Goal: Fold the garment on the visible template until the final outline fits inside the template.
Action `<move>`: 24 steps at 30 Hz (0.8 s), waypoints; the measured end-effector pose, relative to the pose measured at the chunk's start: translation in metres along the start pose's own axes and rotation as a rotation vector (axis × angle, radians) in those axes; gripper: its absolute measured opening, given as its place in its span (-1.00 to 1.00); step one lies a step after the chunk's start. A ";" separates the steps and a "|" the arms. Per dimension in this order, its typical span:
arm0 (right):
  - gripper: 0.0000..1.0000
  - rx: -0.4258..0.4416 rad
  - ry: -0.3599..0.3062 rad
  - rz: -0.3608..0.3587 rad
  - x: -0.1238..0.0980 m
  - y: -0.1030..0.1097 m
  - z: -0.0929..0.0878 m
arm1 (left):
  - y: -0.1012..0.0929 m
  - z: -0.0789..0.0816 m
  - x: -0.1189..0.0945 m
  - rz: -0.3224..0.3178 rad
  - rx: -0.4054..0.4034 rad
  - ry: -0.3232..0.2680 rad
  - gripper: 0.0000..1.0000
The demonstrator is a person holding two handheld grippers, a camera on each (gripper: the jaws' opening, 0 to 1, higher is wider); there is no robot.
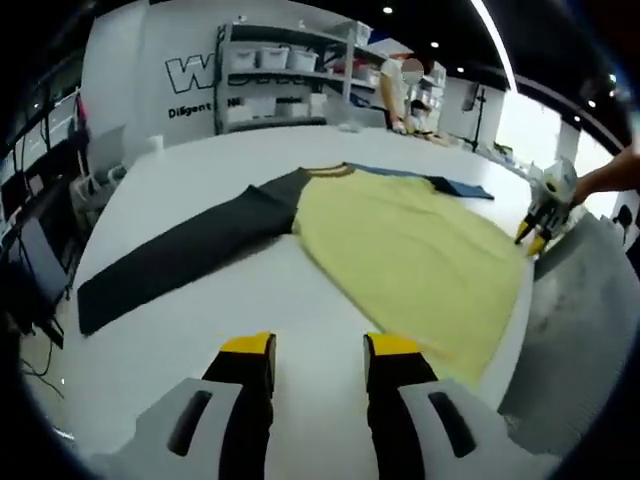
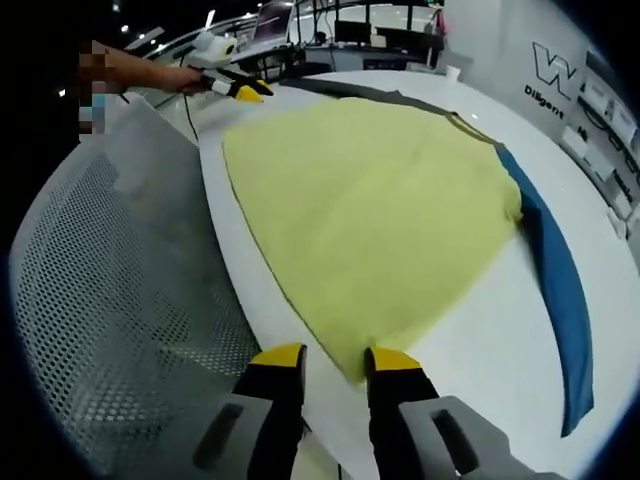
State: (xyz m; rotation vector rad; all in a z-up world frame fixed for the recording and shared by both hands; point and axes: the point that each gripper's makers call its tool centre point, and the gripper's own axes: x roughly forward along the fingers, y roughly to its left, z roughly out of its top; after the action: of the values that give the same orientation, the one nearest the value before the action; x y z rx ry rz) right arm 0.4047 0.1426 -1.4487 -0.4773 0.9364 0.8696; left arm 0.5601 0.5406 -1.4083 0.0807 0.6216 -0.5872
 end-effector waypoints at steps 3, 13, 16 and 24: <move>-0.48 -0.014 0.002 0.003 0.001 0.002 0.001 | 0.025 0.003 -0.001 0.065 -0.073 -0.026 -0.22; -0.34 -0.034 0.032 0.015 0.001 0.007 0.000 | 0.083 0.011 -0.003 0.189 -0.161 -0.055 -0.24; -0.29 -0.024 0.026 0.014 0.001 0.009 0.000 | 0.102 0.012 -0.004 0.243 -0.179 -0.056 -0.24; -0.42 -0.057 0.017 -0.012 0.001 0.004 0.000 | 0.133 0.017 -0.012 0.356 -0.222 -0.061 -0.26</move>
State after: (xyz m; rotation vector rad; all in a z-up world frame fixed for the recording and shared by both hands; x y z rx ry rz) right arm 0.4018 0.1454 -1.4499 -0.5399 0.9254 0.8847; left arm 0.6331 0.6532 -1.4016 -0.0354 0.5929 -0.1738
